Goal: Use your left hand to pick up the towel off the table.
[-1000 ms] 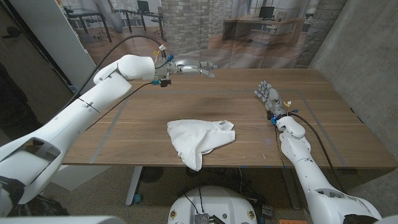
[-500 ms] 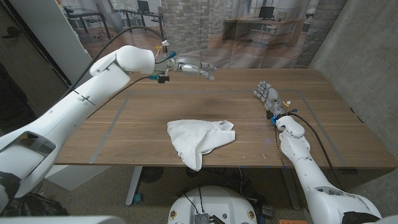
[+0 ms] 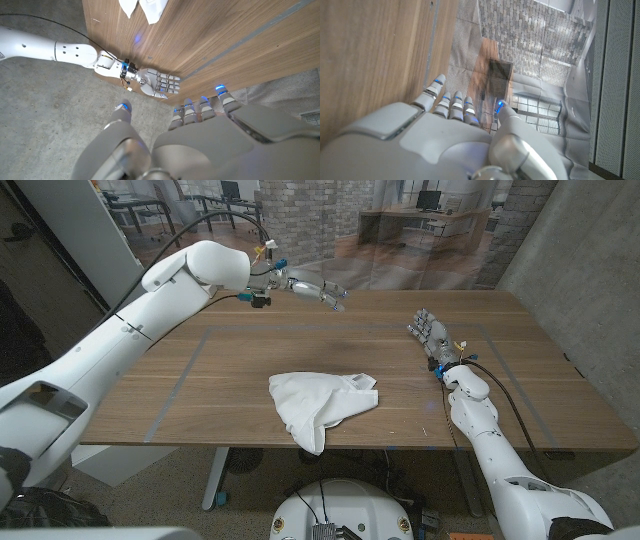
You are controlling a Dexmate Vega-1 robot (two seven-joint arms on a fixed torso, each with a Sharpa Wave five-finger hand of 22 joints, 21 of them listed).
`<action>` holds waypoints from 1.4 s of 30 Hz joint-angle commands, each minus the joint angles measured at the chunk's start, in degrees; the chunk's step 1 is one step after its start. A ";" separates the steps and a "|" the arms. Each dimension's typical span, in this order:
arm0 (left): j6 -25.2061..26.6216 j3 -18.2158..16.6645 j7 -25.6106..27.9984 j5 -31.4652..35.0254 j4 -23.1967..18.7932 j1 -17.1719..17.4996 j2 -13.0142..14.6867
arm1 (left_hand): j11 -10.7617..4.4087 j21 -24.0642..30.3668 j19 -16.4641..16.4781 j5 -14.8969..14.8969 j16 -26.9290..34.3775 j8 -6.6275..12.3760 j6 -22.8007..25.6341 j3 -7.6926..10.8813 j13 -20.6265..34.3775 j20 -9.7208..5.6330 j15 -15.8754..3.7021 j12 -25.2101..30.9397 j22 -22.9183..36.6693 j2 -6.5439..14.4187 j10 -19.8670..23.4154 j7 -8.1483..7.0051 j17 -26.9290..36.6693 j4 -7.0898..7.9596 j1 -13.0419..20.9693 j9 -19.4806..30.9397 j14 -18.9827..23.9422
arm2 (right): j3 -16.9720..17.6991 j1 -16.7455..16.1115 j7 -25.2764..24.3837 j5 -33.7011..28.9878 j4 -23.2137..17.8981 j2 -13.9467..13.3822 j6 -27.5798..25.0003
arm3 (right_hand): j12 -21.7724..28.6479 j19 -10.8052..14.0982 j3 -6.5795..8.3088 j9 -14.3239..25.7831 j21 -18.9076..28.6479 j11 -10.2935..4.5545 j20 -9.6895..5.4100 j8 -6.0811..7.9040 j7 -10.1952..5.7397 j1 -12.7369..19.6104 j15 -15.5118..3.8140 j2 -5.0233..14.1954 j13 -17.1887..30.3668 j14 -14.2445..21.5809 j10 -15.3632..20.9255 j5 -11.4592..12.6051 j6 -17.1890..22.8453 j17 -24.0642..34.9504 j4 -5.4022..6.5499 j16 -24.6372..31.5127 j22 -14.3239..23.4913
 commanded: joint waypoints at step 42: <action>-0.12 6.35 -15.26 12.15 -1.20 -8.55 -2.69 | -1.03 0.32 3.76 0.30 0.85 1.27 8.00 -0.48 0.46 -0.07 -0.66 1.85 0.09 -0.05 6.87 -0.81 0.27 -1.63 2.82 0.37 5.02 | 0.30 0.63 0.46 0.22 1.29 0.26 2.50 | 0.43 0.55 0.17 0.29 0.39 0.24 0.25 0.42 0.03 -0.22 0.41 -0.48 0.14 0.56 0.72 0.23 1.03 0.22 0.43 0.34 0.27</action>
